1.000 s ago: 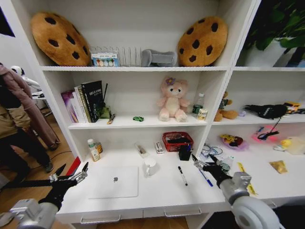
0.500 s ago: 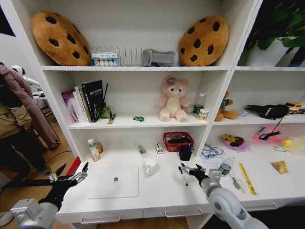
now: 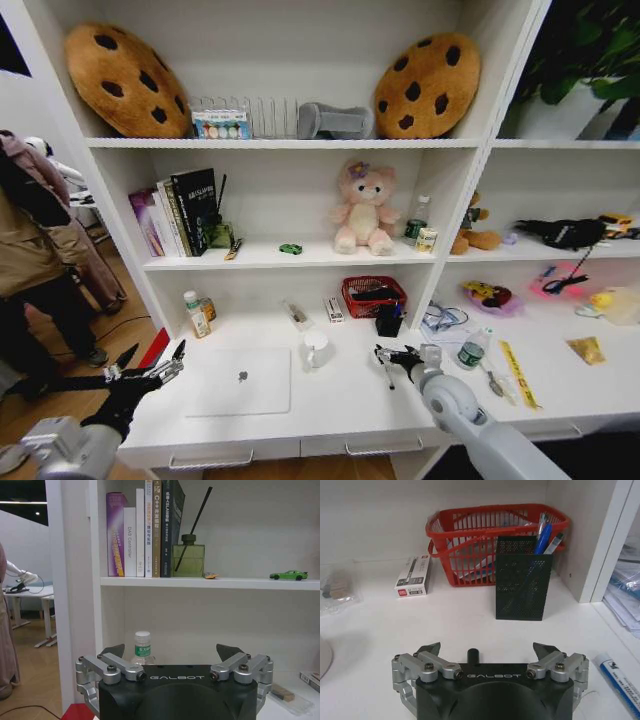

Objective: Organize the objects on the table.

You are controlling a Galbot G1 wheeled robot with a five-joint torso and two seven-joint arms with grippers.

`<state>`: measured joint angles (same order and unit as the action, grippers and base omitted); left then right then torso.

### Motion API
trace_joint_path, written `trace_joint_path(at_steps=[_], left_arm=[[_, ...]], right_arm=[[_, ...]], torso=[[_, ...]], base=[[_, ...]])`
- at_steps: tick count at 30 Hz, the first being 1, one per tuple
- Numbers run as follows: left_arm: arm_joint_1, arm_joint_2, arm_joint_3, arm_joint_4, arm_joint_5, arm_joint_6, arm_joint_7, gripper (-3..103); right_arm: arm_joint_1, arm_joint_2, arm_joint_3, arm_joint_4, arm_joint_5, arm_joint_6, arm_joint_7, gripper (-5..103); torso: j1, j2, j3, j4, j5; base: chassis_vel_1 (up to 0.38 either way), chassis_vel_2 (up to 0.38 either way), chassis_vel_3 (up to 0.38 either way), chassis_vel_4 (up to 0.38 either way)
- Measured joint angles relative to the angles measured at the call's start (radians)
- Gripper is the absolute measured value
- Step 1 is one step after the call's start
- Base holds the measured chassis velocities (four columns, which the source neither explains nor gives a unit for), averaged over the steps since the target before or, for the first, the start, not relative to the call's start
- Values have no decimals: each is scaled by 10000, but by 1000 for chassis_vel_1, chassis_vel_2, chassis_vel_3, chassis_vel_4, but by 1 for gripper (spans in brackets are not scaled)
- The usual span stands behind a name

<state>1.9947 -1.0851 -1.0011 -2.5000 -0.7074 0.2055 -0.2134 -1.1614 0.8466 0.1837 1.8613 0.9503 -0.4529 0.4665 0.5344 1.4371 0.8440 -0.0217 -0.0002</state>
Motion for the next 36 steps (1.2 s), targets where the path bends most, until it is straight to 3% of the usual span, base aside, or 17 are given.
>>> trace_joint_path(at_steps=[17,21,22,36], left_arm=[[0,-1,0,0,0,0,0,100],[0,0,0,0,0,0,0,100],[0,0,0,0,0,0,0,100],[0,0,0,0,0,0,0,100]], right_arm=[[733,239,-939,-500,185,-1,133,102],[736,251,-958,-500,281,-1,192,96],[710,259,-957,-505,316,0,197,89],[736,318,-890,-731,523,26,197,73]], torso=[[-1,0,0,1,2],[-1,0,0,1,1],[-1,0,0,1,1],[-3,1,-2,0,0]], base=[[0,0,0,0],[0,0,0,0],[0,0,0,0],[0,0,0,0]])
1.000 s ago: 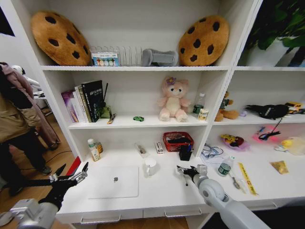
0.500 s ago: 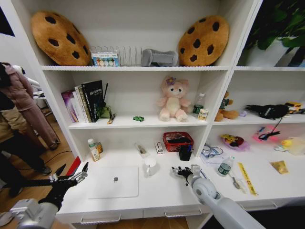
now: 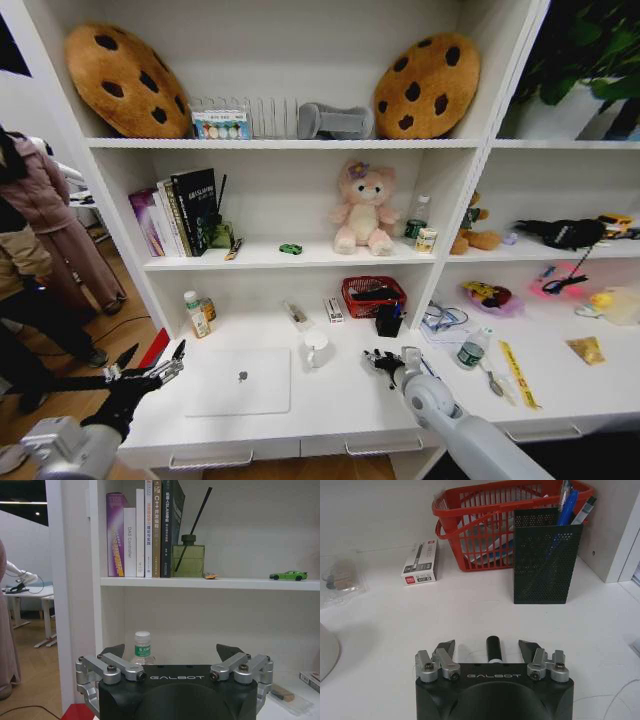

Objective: Organize the objects on the table.

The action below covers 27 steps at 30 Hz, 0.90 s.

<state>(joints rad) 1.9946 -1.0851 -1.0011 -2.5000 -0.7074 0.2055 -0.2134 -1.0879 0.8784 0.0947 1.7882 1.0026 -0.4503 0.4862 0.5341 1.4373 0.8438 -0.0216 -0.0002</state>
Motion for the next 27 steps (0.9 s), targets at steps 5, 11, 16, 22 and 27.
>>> trace_joint_path(at_steps=[5,11,16,22,27], left_arm=[[0,0,0,0,0,0,0,100],[0,0,0,0,0,0,0,100],[0,0,0,0,0,0,0,100],[0,0,0,0,0,0,0,100],[1,0,0,0,0,0,0,100]], right_arm=[[-20,-17,-22,78,75,-4,7,57],[-54,-29,17,84,83,7,9,30],[-71,-35,42,83,87,25,-3,19],[-95,-105,168,175,67,76,-114,11],[-162,-184,385,369,-175,203,-383,11]], torso=[[0,0,0,0,2],[0,-1,2,0,3],[0,-1,2,1,3],[1,0,2,1,3],[1,-1,2,1,4]], base=[[0,0,0,0],[0,0,0,0],[0,0,0,0],[0,0,0,0],[0,0,0,0]])
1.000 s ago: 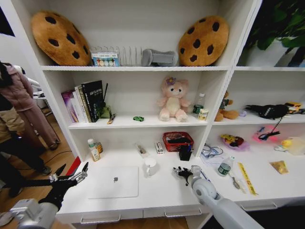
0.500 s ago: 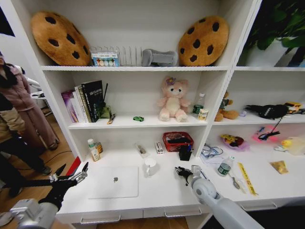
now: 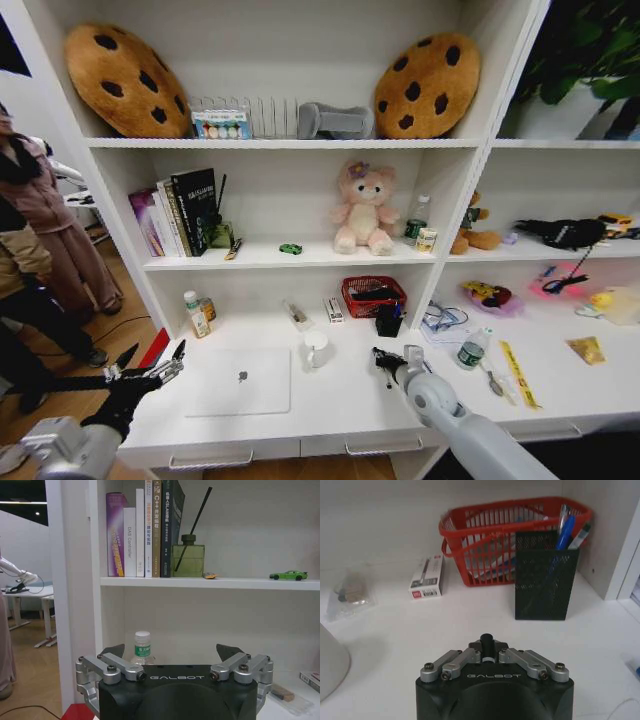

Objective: Organize the objects on the table.

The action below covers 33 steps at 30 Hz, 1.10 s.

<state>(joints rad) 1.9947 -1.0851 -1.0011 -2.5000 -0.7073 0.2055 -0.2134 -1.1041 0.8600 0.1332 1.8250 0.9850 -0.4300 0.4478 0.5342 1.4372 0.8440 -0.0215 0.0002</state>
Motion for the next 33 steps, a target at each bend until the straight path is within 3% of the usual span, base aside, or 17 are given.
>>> trace_joint_path(at_steps=[2,4,5,7,11,13,21,33], left_arm=[[0,0,0,0,0,0,0,100],[-1,0,0,0,0,0,0,100],[-1,0,0,0,0,0,0,100],[-1,0,0,0,0,0,0,100],[0,0,0,0,0,0,0,100],[0,0,0,0,0,0,0,100],[-1,0,0,0,0,0,0,100],[0,0,0,0,0,0,0,100]], right_arm=[[-96,-36,166,133,-430,387,-407,11],[-169,-50,449,227,-1851,1811,-1287,11],[-169,-50,449,227,-1851,1811,-1287,11],[49,-21,599,-44,-2820,2973,-1893,11],[374,-17,627,-431,-3217,3796,-2357,11],[767,-2,628,-1063,-3819,4760,-2865,11],[1478,36,517,-2280,-4099,5530,-3253,11],[2462,221,198,-3640,-4075,5872,-3338,11]], torso=[[0,0,0,-2,-1],[-1,1,0,-3,-3],[-1,1,0,-3,-3],[-1,0,-1,-2,-2],[0,0,0,0,-2],[2,0,0,-1,0],[2,0,0,-2,-1],[2,0,0,0,-3]], base=[[0,0,0,0],[0,0,0,0],[0,0,0,0],[0,0,0,0],[0,0,0,0],[0,0,0,0],[0,0,0,0],[0,0,0,0]])
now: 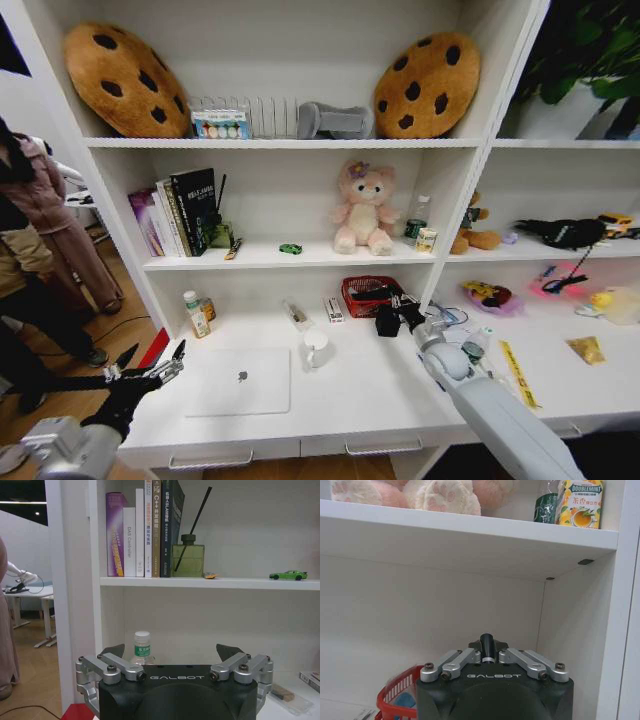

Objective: Organize the objects on the table.

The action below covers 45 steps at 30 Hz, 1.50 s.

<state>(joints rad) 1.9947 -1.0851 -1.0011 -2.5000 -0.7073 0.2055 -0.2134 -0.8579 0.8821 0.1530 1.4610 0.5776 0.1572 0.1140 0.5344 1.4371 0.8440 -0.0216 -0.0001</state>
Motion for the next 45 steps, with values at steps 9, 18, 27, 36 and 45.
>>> trace_joint_path(at_steps=[9,18,27,36,45], left_arm=[[0,0,0,0,0,0,0,100],[0,0,0,0,0,0,0,100],[0,0,0,0,-1,0,0,100],[0,0,0,0,0,0,0,100],[0,0,0,0,-1,0,0,100]], right_arm=[[720,334,-364,-639,44,334,79,11],[1198,630,-754,-1314,-151,768,224,11],[1426,877,-990,-1880,-382,1119,275,11],[1520,1080,-1132,-2241,-589,1368,344,11],[1133,1080,-906,-2076,-666,1486,360,25]], torso=[[0,0,-1,0,0],[-2,0,0,-1,0],[-2,1,0,0,0],[-2,1,0,0,1],[-2,1,0,-1,2]], base=[[0,0,0,0],[0,0,0,0],[0,0,0,0],[0,0,0,0],[0,0,0,0]])
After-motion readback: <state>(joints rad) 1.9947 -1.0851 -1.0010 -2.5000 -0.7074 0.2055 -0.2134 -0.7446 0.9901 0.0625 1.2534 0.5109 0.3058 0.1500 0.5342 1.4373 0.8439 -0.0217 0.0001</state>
